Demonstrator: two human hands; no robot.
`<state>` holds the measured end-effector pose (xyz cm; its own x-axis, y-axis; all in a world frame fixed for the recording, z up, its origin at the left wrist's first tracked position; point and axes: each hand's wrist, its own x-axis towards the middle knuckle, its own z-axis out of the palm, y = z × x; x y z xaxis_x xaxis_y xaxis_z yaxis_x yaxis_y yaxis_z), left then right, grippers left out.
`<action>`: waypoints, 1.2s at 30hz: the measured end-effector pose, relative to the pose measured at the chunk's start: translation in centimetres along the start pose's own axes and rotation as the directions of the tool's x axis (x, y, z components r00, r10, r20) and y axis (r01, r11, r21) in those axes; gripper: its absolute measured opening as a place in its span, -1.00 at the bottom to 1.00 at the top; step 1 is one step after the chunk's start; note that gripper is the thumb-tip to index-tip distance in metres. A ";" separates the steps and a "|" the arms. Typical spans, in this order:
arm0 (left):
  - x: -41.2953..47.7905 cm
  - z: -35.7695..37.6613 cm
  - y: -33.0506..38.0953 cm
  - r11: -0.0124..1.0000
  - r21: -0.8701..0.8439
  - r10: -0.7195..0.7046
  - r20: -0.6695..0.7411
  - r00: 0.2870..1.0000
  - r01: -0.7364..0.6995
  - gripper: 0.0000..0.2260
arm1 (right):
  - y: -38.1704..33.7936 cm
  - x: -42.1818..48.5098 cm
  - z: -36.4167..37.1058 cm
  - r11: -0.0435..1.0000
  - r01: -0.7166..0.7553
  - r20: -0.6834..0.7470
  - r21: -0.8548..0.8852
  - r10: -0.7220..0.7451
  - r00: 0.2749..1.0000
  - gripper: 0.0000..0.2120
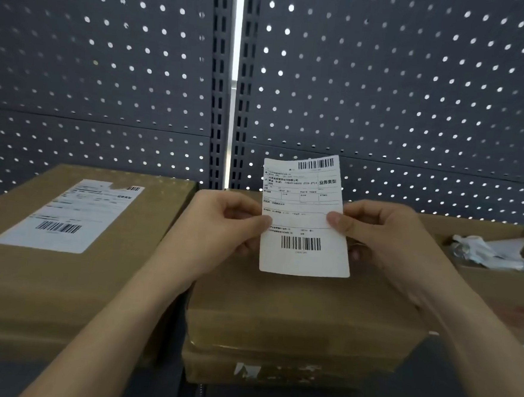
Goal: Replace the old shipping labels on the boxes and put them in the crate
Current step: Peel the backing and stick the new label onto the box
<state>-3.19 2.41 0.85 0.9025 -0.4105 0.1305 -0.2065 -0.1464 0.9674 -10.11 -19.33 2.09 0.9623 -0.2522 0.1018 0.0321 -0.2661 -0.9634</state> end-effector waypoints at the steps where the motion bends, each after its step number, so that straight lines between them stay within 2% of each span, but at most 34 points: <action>1: 0.1 0.2 -0.1 1.000 0.032 0.000 -0.005 1.000 0.000 -0.98 | 0.1 -0.1 -0.2 1.000 -0.011 0.022 -0.003 0.012 1.000 -0.92; 11: 0.4 1.0 -0.7 0.987 0.163 -0.005 0.013 1.000 0.002 -0.93 | 0.7 -0.1 -1.3 0.992 -0.046 0.112 -0.114 0.059 0.992 -0.71; 36: 0.2 2.1 -0.6 0.878 0.477 0.075 -0.037 0.996 -0.049 -0.87 | 1.6 -0.3 -1.3 0.926 0.050 0.099 -0.375 -0.013 0.995 -0.69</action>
<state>-3.67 0.57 -0.16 0.8976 -0.3870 0.2108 -0.4054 -0.5375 0.7395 -10.66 -20.89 0.86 0.9837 -0.1557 0.0896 -0.0240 -0.6081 -0.7935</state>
